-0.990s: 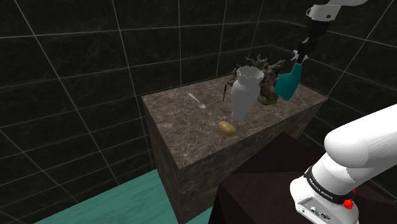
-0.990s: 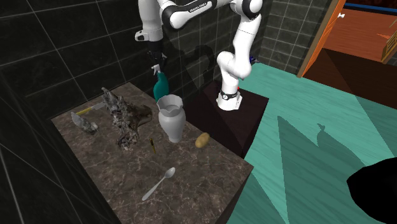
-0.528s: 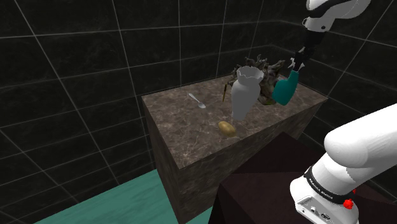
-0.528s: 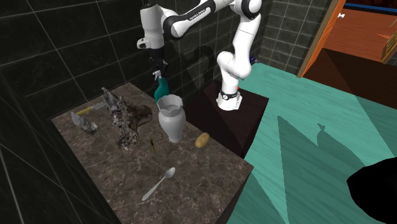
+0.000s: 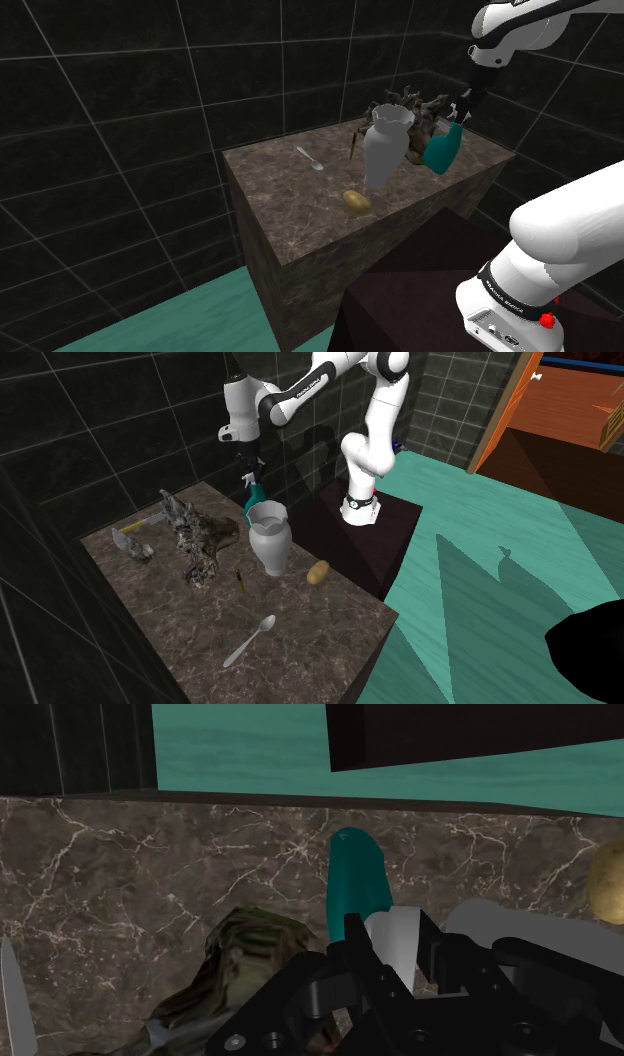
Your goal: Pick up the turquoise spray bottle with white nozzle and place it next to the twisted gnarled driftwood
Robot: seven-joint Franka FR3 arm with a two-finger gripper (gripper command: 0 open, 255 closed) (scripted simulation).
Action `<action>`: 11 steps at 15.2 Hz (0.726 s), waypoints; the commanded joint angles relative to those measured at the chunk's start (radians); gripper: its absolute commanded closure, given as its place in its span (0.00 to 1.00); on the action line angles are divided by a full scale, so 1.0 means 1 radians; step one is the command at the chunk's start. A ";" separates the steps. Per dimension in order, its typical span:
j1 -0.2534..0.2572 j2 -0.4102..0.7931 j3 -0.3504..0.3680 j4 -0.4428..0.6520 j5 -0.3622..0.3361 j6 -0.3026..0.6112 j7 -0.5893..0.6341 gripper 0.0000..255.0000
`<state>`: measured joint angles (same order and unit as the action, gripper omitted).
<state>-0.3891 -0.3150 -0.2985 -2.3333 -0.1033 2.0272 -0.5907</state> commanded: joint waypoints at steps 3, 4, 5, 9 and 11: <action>0.000 0.018 -0.005 -0.041 0.001 0.059 -0.002 1.00; 0.000 0.023 -0.007 -0.049 0.001 0.073 -0.003 1.00; 0.000 0.029 -0.008 -0.058 0.002 0.088 -0.004 1.00; 0.000 0.055 -0.014 -0.091 0.006 0.146 -0.008 1.00; 0.000 0.057 -0.014 -0.093 0.006 0.150 -0.008 1.00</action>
<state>-0.3883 -0.2601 -0.3120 -2.4231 -0.0975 2.1711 -0.5979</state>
